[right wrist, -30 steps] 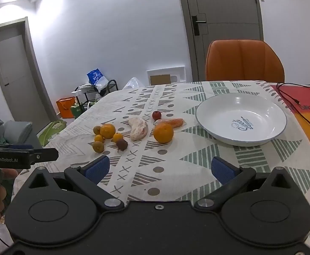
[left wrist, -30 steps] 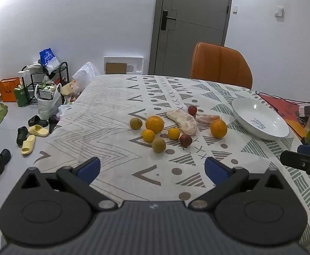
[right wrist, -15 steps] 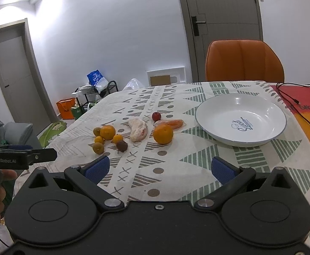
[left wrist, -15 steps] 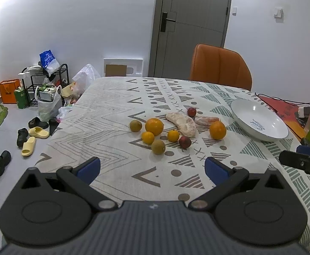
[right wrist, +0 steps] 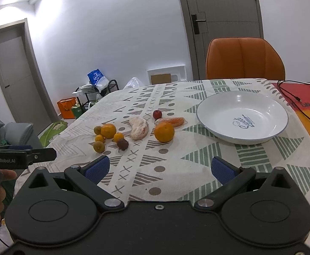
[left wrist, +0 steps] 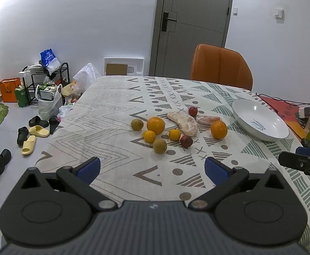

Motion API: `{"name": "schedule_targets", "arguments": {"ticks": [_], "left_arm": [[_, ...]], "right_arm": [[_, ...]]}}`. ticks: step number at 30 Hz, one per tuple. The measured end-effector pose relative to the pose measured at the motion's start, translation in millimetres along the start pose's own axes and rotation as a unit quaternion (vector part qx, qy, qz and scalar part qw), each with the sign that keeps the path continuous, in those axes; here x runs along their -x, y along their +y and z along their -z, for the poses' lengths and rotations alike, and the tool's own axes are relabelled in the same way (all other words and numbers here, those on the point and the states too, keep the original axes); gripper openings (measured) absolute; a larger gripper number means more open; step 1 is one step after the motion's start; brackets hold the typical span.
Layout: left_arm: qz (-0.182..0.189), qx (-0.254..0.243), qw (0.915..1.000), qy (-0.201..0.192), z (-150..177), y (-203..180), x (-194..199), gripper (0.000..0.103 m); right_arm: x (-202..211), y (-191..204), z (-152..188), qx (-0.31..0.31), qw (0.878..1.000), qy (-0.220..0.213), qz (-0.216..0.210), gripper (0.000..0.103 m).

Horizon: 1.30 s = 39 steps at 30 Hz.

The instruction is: Organize fruits

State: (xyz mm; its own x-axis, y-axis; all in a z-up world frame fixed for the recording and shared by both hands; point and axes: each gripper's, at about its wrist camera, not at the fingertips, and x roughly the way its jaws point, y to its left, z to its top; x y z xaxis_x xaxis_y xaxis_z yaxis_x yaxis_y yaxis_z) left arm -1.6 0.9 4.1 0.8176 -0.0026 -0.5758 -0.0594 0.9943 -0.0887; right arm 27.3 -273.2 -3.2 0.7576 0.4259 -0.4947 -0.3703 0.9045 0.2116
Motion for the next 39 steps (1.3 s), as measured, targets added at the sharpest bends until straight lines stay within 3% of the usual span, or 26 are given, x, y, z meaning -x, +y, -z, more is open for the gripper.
{"name": "schedule_targets", "arguments": {"ticks": [22,39], "left_arm": [[-0.001,0.003,1.0,0.003,1.2,5.3,-3.1,0.103],[0.003,-0.004,1.0,-0.004,-20.5,5.4,-9.6,0.103]], "right_arm": [[-4.5,1.1,0.8,-0.004,1.0,0.003,-0.009,0.103],[-22.1,-3.3,-17.7,-0.023,1.0,0.001,-0.019,0.103]]}}
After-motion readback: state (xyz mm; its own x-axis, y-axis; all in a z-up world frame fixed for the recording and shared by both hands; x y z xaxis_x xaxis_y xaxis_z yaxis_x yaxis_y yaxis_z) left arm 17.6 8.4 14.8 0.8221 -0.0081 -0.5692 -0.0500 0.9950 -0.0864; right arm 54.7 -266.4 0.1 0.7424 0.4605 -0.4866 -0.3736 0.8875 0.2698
